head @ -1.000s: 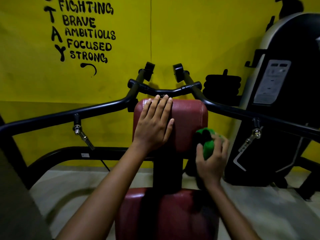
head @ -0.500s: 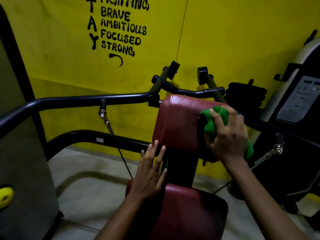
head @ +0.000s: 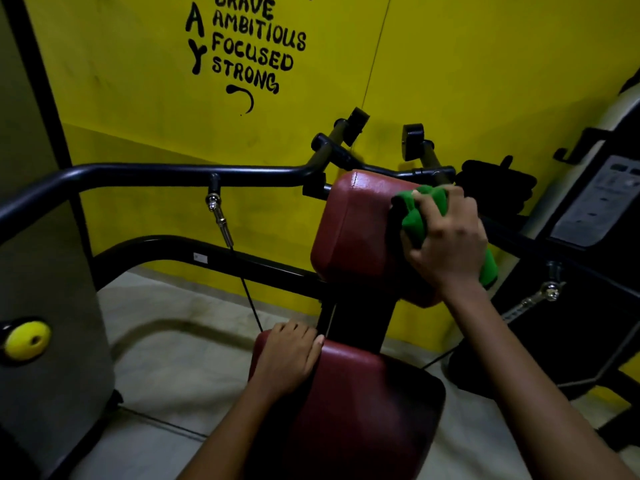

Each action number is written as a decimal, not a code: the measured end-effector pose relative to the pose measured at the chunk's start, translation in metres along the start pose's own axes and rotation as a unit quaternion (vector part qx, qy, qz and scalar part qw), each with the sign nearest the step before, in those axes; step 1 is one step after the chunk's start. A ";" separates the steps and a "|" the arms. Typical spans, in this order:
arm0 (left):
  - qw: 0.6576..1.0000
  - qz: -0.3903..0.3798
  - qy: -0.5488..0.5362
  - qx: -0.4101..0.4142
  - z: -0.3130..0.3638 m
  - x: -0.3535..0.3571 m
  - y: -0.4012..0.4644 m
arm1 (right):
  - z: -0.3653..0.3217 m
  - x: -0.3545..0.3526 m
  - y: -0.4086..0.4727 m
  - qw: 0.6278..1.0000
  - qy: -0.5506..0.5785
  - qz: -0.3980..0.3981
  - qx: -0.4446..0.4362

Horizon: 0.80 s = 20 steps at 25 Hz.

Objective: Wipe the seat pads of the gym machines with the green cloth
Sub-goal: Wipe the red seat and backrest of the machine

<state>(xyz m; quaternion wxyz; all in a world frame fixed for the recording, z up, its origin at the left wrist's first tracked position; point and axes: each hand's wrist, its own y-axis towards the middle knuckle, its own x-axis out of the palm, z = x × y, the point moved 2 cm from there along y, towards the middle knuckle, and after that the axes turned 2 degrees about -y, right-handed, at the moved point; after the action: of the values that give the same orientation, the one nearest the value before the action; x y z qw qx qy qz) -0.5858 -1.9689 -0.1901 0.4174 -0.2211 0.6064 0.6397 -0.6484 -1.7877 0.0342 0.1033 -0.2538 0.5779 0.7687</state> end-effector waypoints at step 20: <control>0.999 0.014 -0.040 0.011 -0.012 0.010 -0.047 | -0.085 0.015 0.018 0.952 -0.069 0.030 -0.296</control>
<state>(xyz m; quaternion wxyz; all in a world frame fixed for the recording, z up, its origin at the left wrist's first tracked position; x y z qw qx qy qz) -0.5568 -1.9814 -0.2278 0.4348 -0.1821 0.5989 0.6474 -0.6460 -1.8757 0.0240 0.0401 -0.2018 0.3237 0.9235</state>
